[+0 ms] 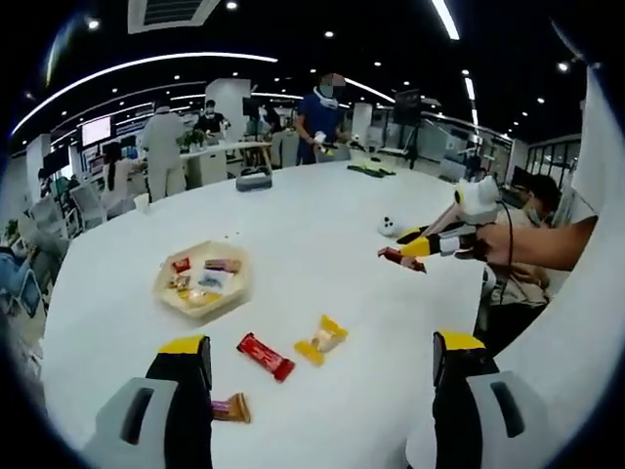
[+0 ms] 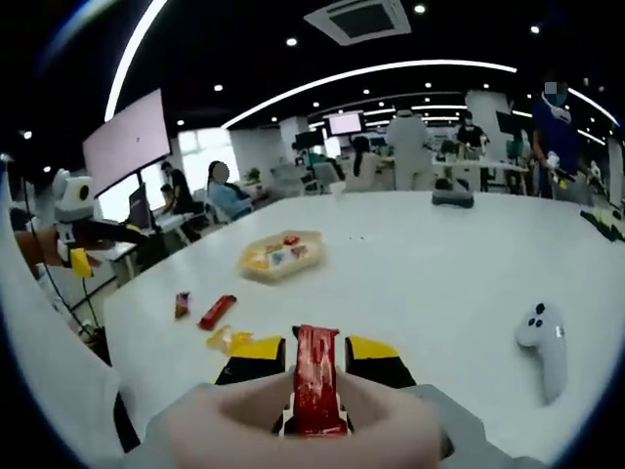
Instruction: Place the target food into the container with the food tongs after gripping and lifting it, then release it inside without dropping or visibly crushing the food.
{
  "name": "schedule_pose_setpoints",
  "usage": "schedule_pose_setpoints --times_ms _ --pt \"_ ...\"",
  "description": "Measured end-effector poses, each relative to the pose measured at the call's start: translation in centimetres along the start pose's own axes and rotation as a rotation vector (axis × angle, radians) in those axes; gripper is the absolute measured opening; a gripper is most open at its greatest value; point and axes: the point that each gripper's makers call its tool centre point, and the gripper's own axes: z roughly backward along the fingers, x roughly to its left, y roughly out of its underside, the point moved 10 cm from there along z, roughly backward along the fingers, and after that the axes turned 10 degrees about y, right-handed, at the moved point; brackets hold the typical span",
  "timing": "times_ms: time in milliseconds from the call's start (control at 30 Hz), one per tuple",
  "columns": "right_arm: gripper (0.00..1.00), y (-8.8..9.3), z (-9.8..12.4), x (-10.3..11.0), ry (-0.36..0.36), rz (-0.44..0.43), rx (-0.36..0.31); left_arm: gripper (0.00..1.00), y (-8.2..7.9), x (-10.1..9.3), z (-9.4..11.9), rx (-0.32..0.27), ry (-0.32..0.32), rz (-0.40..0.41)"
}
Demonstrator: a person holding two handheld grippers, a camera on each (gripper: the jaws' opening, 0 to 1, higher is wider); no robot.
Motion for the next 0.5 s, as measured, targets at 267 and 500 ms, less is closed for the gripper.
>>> schedule_pose_setpoints --times_ms 267,500 --pt "0.23 -1.5 -0.7 0.2 -0.019 -0.001 -0.041 0.94 0.9 -0.1 1.9 -0.013 -0.049 0.017" --pt "0.23 -2.2 -1.4 0.7 -0.046 0.041 -0.039 0.94 2.5 -0.9 3.1 -0.016 -0.087 0.055"
